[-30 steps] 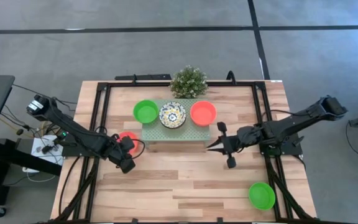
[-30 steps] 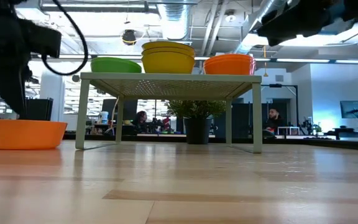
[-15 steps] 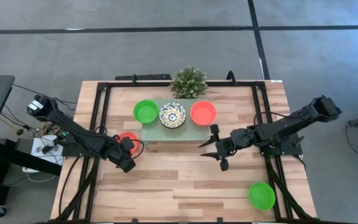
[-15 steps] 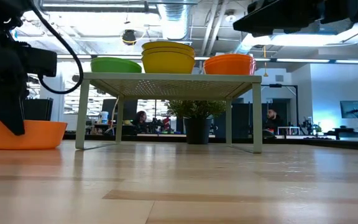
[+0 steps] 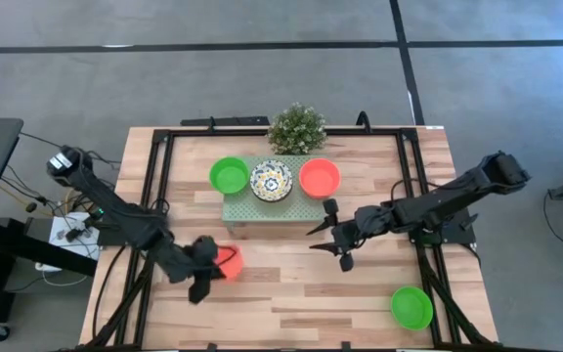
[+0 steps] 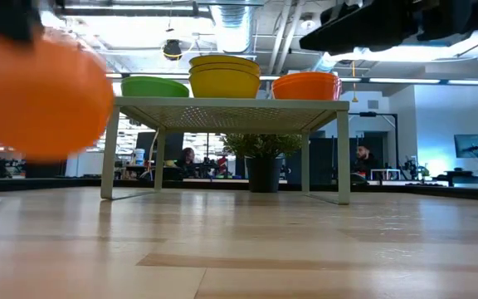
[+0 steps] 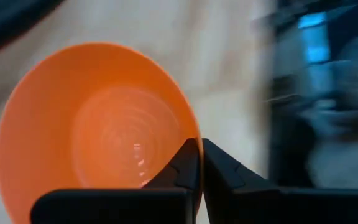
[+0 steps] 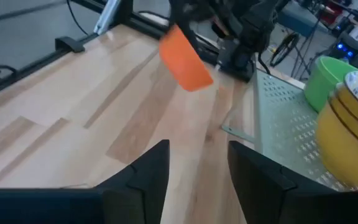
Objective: Pick & Place Mini bowls
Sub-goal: Stack the orange bowl on the orange bowls on the shelf
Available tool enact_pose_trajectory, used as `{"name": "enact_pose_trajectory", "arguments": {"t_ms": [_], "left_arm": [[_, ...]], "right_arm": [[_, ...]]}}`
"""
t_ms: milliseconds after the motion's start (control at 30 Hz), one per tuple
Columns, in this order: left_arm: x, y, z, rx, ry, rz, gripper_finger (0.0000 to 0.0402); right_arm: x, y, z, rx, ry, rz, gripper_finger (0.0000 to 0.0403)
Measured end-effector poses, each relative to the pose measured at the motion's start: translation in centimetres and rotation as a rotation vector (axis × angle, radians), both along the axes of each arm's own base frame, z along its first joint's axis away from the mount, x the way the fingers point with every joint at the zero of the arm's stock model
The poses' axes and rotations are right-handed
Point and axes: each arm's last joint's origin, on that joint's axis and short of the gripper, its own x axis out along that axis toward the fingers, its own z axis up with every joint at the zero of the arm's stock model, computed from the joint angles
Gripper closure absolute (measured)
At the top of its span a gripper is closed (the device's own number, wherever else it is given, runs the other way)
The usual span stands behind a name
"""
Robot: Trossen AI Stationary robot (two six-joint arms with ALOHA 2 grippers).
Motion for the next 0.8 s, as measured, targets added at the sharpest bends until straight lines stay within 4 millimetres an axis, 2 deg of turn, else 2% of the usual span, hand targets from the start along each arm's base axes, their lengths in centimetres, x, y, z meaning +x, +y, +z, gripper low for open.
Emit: {"name": "enact_pose_trajectory", "arguments": {"t_ms": [133, 233, 367, 533, 800], "left_arm": [[0.9, -2.1, 2.1, 0.033, -0.280, -0.176, 0.0393], [1.9, -2.9, 2.1, 0.146, -0.398, -0.287, 0.0393], [3.5, -3.1, 0.4, 0.233, -0.388, -0.375, 0.0393], [6.3, -2.6, -1.6, 0.249, -0.412, -0.509, 0.0393], [9.5, -1.0, -2.2, 0.181, -0.401, -0.638, 0.0393]], "right_arm": [[0.8, 0.4, -0.5, 0.031, -0.026, 0.076, 0.0250], [1.4, 0.6, -0.8, 0.034, -0.064, 0.143, 0.0249], [2.6, 1.0, -0.9, 0.043, -0.068, 0.191, 0.0241], [4.5, 1.9, -1.0, 0.065, -0.053, 0.268, 0.0235], [7.4, 3.0, -2.1, 0.079, 0.026, 0.340, 0.0238]]}}
